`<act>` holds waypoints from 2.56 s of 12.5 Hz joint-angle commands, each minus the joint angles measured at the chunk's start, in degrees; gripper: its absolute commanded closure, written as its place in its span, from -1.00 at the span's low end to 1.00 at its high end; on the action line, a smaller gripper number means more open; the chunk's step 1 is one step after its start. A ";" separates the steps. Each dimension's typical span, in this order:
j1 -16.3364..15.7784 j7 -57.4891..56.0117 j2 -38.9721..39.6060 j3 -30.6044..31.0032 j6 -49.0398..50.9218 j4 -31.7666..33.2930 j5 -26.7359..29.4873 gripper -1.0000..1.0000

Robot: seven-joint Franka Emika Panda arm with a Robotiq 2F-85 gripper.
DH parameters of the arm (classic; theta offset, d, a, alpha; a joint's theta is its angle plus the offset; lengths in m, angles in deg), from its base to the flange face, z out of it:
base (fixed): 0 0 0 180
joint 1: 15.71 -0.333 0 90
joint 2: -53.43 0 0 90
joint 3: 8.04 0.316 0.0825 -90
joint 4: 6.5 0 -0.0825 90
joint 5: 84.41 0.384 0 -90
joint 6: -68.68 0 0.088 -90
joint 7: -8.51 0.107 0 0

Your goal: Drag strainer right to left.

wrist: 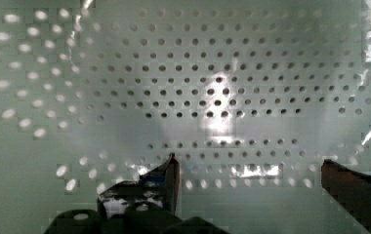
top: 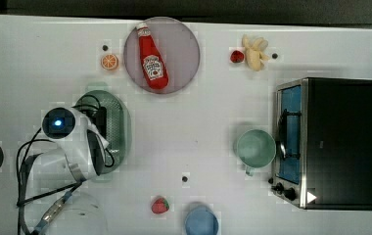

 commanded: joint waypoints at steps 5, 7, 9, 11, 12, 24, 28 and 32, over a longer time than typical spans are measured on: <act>-5.07 8.19 2.71 0.60 0.81 -6.08 4.67 -1.00; -6.26 8.77 3.65 0.59 0.81 -7.48 4.67 -1.00; -7.13 8.80 4.65 0.60 0.80 -9.15 4.67 -1.00; -8.06 8.84 5.69 0.60 0.80 -10.73 4.69 -1.00; -8.55 9.00 6.13 0.59 0.72 -11.36 4.70 -1.00; -8.71 -18.91 -17.08 -12.67 21.74 -10.82 2.30 -1.00; -7.25 -35.21 -28.59 -26.38 29.58 -11.49 -4.07 -1.00; -5.84 -58.96 -36.21 -38.16 39.25 -13.11 -12.80 -1.00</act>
